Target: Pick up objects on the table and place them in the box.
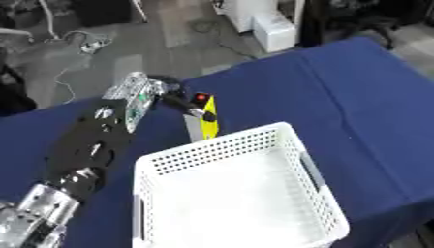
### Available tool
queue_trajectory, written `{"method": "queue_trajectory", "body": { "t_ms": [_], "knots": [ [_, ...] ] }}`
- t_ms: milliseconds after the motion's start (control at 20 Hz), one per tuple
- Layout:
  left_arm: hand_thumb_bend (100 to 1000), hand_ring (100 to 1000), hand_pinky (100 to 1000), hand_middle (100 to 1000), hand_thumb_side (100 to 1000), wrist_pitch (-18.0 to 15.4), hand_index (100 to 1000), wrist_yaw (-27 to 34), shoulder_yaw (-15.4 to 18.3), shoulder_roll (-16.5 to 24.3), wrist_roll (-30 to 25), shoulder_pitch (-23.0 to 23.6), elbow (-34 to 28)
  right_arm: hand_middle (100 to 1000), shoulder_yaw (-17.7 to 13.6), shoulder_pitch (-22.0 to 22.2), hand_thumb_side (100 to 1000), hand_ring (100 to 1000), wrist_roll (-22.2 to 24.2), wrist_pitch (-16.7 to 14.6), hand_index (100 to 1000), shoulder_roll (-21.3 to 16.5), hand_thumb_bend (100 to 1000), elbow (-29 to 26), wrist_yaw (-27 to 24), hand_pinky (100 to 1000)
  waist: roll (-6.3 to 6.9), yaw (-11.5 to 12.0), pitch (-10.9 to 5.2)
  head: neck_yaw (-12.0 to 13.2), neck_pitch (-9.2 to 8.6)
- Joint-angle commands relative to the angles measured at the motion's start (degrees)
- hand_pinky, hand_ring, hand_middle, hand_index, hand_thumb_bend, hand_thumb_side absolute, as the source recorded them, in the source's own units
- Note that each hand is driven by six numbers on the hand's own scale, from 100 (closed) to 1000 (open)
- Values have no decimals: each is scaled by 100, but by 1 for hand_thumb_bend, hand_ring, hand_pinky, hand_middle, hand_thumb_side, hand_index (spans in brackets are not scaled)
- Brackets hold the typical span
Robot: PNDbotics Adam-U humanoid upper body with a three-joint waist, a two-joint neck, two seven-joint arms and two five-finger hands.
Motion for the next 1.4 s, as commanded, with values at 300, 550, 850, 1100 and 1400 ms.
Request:
{"method": "queue_trajectory", "body": {
  "t_ms": [300, 550, 850, 1100, 1400],
  "knots": [
    [954, 770, 442, 793, 919, -46, 825, -39, 170, 18, 351, -167, 229, 269, -21, -146, 1000, 243, -22, 68, 409, -67, 100, -74, -37, 155, -16, -37, -25, -36, -17],
    [954, 772, 445, 796, 915, -27, 829, -105, 251, 13, 465, -183, 426, 269, -23, -199, 1000, 244, -60, 111, 408, -57, 100, -74, -59, 154, -10, -70, -25, -12, -7],
    [937, 764, 436, 790, 915, 29, 821, -199, 444, 27, 777, -186, 684, 269, -22, -299, 1000, 244, -134, 190, 409, -45, 100, -74, -96, 154, 14, -124, -28, 46, -14],
    [903, 733, 386, 771, 902, -48, 801, -171, 556, 49, 1177, -170, 834, 269, -33, -367, 1000, 244, -218, 255, 408, -41, 100, -74, -108, 153, 30, -166, -42, 61, -47],
    [777, 634, 277, 696, 877, -93, 737, -224, 614, 65, 1691, -146, 937, 268, -47, -441, 1000, 244, -320, 318, 409, -31, 100, -74, -109, 153, 41, -223, -48, 113, -103]
  ]
}}
